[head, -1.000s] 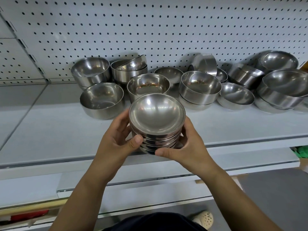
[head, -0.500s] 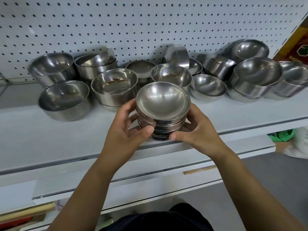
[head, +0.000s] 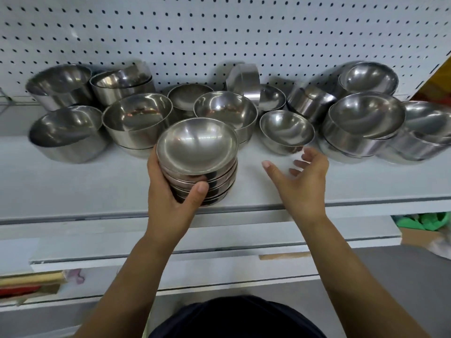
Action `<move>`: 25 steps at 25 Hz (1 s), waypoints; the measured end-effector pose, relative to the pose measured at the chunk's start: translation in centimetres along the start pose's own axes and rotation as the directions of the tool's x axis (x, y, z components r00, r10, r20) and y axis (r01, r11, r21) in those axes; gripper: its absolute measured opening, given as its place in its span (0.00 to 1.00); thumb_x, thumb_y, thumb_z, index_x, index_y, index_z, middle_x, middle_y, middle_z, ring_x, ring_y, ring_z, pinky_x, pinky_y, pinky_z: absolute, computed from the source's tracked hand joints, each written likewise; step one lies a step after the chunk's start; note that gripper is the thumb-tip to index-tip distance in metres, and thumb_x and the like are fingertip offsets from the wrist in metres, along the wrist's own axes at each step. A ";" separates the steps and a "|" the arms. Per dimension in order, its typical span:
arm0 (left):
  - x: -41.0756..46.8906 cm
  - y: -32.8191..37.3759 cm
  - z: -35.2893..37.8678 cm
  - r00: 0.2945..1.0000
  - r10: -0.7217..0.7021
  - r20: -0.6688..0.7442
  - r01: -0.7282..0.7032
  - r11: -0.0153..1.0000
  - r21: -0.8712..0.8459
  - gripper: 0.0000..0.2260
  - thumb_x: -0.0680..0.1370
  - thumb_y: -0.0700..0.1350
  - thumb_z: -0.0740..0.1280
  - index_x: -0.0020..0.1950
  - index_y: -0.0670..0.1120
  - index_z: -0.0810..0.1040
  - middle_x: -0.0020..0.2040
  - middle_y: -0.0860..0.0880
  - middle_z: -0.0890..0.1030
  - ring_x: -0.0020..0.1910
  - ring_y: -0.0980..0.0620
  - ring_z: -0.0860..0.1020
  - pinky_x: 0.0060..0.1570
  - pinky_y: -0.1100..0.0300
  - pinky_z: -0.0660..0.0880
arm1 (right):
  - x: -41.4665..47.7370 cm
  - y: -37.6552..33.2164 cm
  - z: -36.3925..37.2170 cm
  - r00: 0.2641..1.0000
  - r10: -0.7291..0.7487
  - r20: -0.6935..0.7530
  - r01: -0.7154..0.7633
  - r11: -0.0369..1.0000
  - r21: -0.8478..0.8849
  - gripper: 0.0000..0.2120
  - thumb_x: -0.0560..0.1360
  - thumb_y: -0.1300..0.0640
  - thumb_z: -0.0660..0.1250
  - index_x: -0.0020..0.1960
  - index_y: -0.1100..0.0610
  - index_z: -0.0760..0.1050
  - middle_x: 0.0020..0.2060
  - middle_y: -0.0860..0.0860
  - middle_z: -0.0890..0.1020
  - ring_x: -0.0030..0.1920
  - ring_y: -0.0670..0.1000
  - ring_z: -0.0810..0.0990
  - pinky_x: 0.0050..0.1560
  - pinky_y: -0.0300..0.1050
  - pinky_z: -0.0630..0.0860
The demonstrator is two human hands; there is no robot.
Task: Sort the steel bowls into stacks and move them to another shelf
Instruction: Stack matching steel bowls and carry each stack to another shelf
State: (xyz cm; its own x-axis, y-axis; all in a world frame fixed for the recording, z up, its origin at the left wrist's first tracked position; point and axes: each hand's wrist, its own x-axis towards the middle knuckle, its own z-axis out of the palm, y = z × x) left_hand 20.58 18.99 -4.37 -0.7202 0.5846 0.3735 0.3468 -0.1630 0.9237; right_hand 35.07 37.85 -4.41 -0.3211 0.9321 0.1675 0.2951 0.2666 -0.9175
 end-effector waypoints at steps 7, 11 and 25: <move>0.1 -0.4 0.7 0.993 0.083 -0.083 -0.076 0.994 0.084 0.48 0.73 0.73 0.66 0.79 0.40 0.59 0.68 0.64 0.75 0.69 0.54 0.75 0.65 0.60 0.73 | 4.4 0.7 1.1 0.999 0.018 -0.029 -0.018 1.000 0.003 0.54 0.61 0.38 0.83 0.76 0.59 0.62 0.71 0.53 0.72 0.71 0.52 0.72 0.72 0.52 0.73; 0.2 -0.7 0.7 0.991 0.092 -0.101 -0.080 0.990 0.113 0.49 0.73 0.74 0.64 0.79 0.39 0.59 0.68 0.65 0.75 0.68 0.55 0.75 0.65 0.61 0.73 | 5.4 0.2 1.5 0.995 0.053 -0.082 -0.061 0.994 -0.094 0.56 0.58 0.30 0.80 0.75 0.56 0.63 0.71 0.51 0.74 0.71 0.53 0.73 0.66 0.55 0.76; 0.0 -0.4 0.6 0.993 0.084 -0.082 -0.074 0.990 0.120 0.44 0.72 0.76 0.63 0.78 0.51 0.58 0.69 0.65 0.73 0.69 0.59 0.74 0.65 0.66 0.72 | 2.2 -3.3 -3.4 0.998 -0.034 0.047 0.021 0.965 0.262 0.46 0.59 0.36 0.82 0.72 0.48 0.70 0.59 0.39 0.80 0.56 0.36 0.80 0.62 0.42 0.79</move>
State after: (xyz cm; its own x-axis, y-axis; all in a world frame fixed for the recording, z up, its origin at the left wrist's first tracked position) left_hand 20.82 19.56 -4.80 -0.7353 0.5014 0.4559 0.4688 -0.1094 0.8765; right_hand 36.45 39.85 0.21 -0.3732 0.9098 0.1815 0.0421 0.2121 -0.9763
